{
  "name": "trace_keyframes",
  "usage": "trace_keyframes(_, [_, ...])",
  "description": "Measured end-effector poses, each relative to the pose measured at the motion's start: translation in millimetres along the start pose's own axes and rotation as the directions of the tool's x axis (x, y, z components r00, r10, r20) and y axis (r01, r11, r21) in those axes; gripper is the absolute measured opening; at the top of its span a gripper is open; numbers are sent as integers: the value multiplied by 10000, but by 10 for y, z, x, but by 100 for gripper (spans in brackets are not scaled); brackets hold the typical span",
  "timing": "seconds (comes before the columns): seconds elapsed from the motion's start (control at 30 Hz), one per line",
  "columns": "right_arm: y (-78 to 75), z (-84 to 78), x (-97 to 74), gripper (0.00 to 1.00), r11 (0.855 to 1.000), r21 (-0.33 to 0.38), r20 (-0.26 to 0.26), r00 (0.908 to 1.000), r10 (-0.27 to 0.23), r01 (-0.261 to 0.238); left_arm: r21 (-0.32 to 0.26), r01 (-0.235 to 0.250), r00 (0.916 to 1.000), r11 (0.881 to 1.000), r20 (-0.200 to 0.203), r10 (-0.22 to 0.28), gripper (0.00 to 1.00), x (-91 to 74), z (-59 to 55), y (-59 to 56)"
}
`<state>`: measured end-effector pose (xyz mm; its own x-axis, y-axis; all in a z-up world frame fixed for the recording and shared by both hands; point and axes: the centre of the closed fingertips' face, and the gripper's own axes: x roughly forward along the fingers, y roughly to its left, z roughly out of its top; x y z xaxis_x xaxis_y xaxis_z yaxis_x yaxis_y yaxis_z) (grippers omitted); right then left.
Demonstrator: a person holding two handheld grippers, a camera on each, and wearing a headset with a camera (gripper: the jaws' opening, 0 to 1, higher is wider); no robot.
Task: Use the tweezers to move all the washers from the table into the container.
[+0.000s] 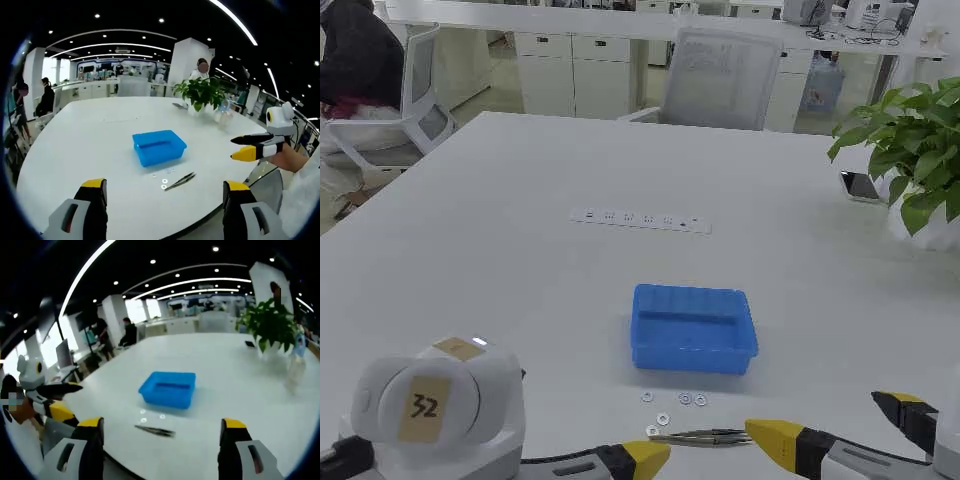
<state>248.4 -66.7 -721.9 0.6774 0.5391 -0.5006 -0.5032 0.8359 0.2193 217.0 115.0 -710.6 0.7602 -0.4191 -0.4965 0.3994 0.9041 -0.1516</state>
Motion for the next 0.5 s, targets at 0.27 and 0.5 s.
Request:
trace_keyframes(0.27, [1,-5,-4,94,9999,-81,2,10000,68,-68,184,60,9999,9998,-155,-57,96,16,-24,-32])
trace_keyframes(0.5, [17,-13,1,94,9999,-92,-53,10000,45,-46,167,22,9999,9999,-116,-20,96,5,-14,-21])
